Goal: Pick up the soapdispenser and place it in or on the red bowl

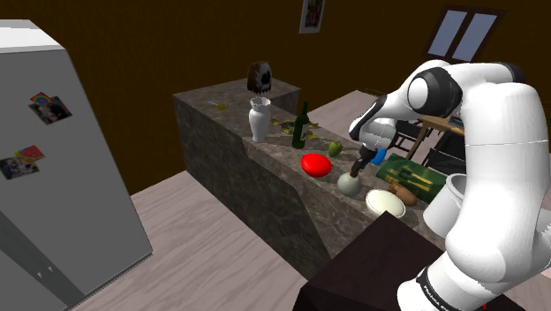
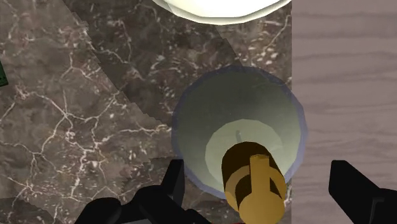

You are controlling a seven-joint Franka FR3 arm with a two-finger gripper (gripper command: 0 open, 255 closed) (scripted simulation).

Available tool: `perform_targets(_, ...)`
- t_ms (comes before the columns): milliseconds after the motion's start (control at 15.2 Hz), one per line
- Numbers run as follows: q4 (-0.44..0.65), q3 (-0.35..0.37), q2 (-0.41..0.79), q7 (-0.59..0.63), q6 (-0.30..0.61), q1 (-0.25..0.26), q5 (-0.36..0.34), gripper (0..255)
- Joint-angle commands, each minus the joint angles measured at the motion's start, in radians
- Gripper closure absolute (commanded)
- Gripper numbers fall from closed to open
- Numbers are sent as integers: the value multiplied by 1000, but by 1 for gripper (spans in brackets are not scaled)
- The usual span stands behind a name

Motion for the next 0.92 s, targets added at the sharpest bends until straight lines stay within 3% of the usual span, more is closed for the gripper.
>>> perform_targets(0, 15, 15, 32, -7, 17, -8, 14, 0)
perform_targets(528, 15, 15, 31, -7, 17, -8, 14, 0)
perform_targets(594, 15, 15, 31, -7, 17, -8, 14, 255)
perform_targets(858, 15, 15, 32, -7, 17, -8, 14, 255)
